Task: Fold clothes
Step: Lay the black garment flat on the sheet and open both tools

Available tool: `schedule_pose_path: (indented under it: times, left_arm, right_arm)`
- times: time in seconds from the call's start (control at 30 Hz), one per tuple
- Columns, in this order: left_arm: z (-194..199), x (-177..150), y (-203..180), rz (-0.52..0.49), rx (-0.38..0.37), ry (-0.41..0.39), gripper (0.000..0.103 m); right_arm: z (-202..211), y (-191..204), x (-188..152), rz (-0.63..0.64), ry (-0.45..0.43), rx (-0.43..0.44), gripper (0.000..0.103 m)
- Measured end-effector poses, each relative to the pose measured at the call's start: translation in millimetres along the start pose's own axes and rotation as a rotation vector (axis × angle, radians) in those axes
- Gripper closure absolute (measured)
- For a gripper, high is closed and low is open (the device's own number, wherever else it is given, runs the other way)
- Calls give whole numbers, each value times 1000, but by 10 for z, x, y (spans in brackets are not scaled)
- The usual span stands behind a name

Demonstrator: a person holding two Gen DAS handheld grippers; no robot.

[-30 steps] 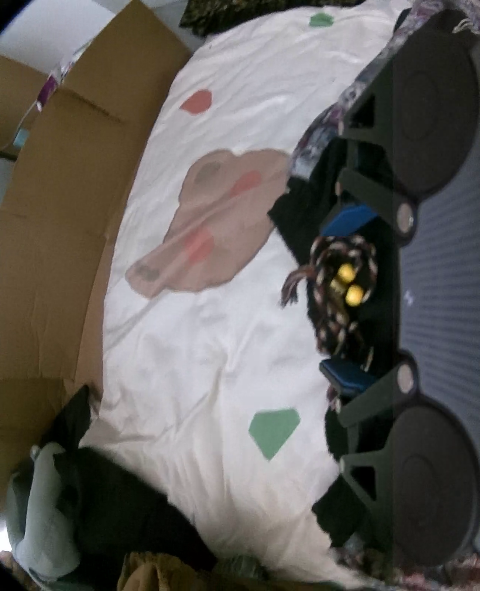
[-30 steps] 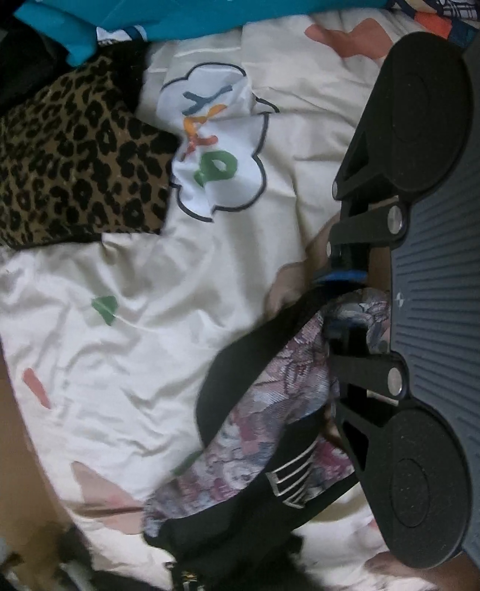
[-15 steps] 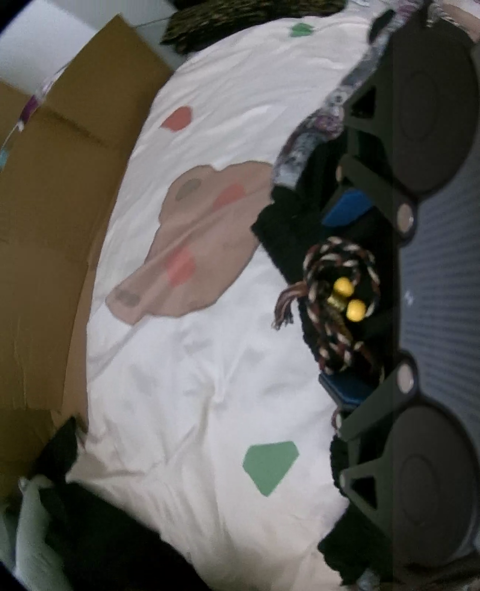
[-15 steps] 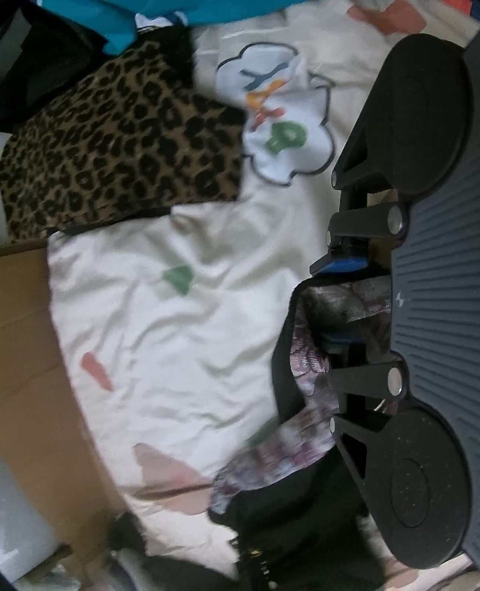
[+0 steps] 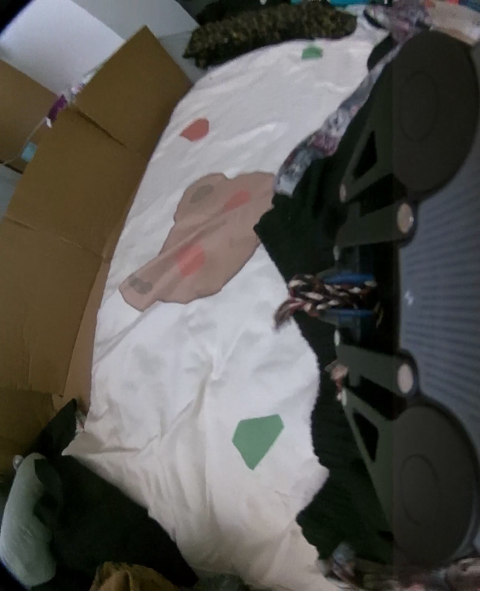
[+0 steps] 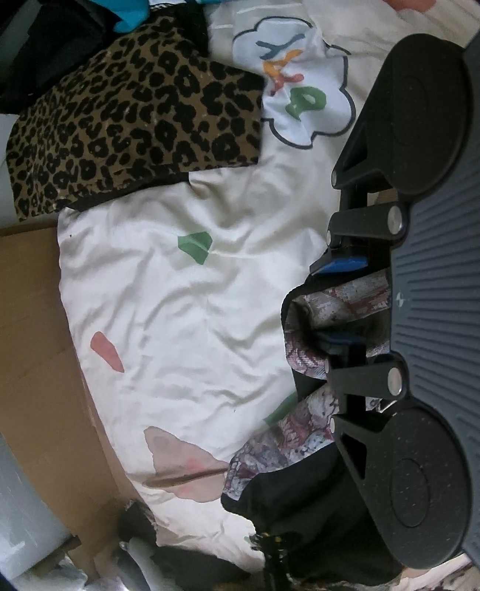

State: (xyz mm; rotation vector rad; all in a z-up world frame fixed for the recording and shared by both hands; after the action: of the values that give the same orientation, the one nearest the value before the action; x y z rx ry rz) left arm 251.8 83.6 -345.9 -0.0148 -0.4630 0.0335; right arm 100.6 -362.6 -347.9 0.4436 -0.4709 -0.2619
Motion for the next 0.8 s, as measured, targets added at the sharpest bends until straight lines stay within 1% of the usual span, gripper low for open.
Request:
schedule_pose_path:
  times: [0.13, 0.23, 0.33, 0.5, 0.63, 0.67, 0.7, 0.77, 0.8]
  left_arm:
    - [129, -88, 57, 11, -24, 15, 92]
    - [225, -168, 105, 26, -20, 18, 92]
    - [309, -231, 136, 25, -18, 16, 92]
    - [328, -375, 175, 23, -23, 41, 92]
    - [289, -470, 211, 13, -11, 61, 92]
    - [279, -494, 210, 3, -9, 66, 91]
    - [272, -519, 207, -7, -7, 71, 90]
    - [275, -578, 192, -25, -8, 82, 84]
    - [293, -610, 193, -27, -16, 86, 84]
  right_arm:
    - [-32, 85, 2, 30, -1, 6, 65]
    - [-46, 145, 21, 53, -3, 13, 65]
    - [-67, 180, 39, 48, -7, 34, 65]
    - [-170, 275, 27, 88, 26, 47, 65]
    - [-212, 403, 130, 108, 19, 71, 65]
    - [-220, 444, 164, 115, 15, 79, 64]
    - [-228, 495, 202, 127, 10, 86, 60]
    - [-253, 595, 274, 155, 5, 98, 56]
    - [-268, 643, 305, 168, 6, 105, 56]
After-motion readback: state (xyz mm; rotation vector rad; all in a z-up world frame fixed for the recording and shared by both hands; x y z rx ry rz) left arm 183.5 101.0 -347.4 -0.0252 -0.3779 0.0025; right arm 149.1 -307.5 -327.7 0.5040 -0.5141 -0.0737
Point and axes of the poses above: each gripper's, at about its wrist camera, not at the fingertips, and z roughly against the way its jaws point, y to its left, x to its top, the point moved 4 cm from there along -z, roughly the way its jaws point, and after that the axes turned 15 degrees about x, right-handed, at the moved point
